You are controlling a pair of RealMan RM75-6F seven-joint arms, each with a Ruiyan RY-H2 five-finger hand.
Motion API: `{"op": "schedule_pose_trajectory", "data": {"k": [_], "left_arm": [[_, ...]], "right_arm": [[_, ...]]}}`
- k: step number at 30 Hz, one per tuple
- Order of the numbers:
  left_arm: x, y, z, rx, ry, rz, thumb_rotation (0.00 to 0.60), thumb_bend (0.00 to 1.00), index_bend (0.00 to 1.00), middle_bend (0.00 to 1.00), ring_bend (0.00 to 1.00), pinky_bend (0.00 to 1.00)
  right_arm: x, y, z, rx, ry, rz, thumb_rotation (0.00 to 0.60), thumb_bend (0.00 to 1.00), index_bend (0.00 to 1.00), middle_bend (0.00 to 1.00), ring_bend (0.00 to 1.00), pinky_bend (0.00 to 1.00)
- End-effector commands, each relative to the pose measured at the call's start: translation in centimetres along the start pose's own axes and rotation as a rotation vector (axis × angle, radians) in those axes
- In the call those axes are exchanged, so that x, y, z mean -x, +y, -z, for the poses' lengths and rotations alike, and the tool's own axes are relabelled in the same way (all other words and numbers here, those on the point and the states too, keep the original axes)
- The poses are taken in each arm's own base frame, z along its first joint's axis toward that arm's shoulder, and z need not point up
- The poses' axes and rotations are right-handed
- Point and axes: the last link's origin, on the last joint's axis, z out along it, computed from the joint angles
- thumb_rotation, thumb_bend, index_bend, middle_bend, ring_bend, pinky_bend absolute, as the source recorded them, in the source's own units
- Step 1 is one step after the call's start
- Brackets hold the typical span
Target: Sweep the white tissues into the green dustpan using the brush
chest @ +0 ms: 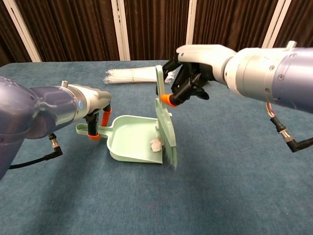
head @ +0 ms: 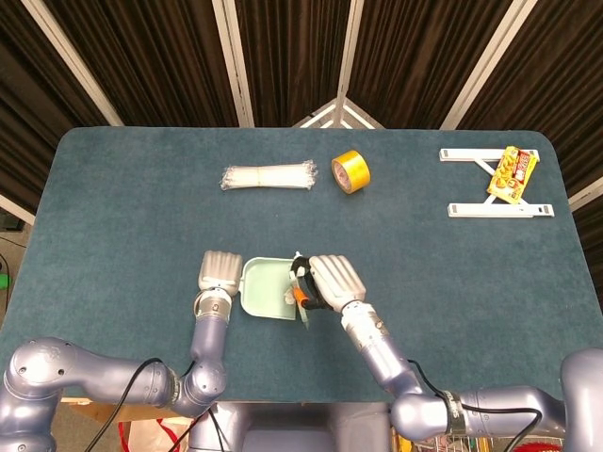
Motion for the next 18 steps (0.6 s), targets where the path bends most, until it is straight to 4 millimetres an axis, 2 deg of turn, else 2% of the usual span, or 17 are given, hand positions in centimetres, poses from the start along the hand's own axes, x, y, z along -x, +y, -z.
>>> {"op": "schedule_pose_trajectory", "data": {"k": [1, 6, 12, 18], "left_arm": [[0.1, 0.1, -0.1, 0.001, -0.001, -0.001, 0.6, 0.58, 0.65, 1.0, 1.0, 0.99], [0.2, 0.3, -0.2, 0.003, -0.005, -0.004, 0.6, 0.58, 0.65, 1.0, 1.0, 0.99], [0.3, 0.3, -0.4, 0.002, -0.007, -0.001, 0.6, 0.58, 0.65, 1.0, 1.0, 0.99], [0.2, 0.2, -0.4, 0.003, -0.005, 0.006, 0.6, 0.58, 0.65, 1.0, 1.0, 0.99]], "right_arm": [[-0.6, -0.7, 0.2, -0.019, -0.007, -0.059, 0.6, 0.52, 0.68, 0.83, 0.9, 0.82], [-1.5, -1.5, 0.3, -0.037, -0.015, -0.152, 0.6, 0.52, 0.69, 0.83, 0.9, 0.82], [-3.0, -1.9, 0.1, -0.049, 0.028, -0.177, 0.6, 0.52, 0.69, 0.83, 0.9, 0.82], [-4.3, -0.7, -0.5, -0.025, 0.096, -0.083, 0.6, 0.52, 0.69, 0.83, 0.9, 0.82]]}}
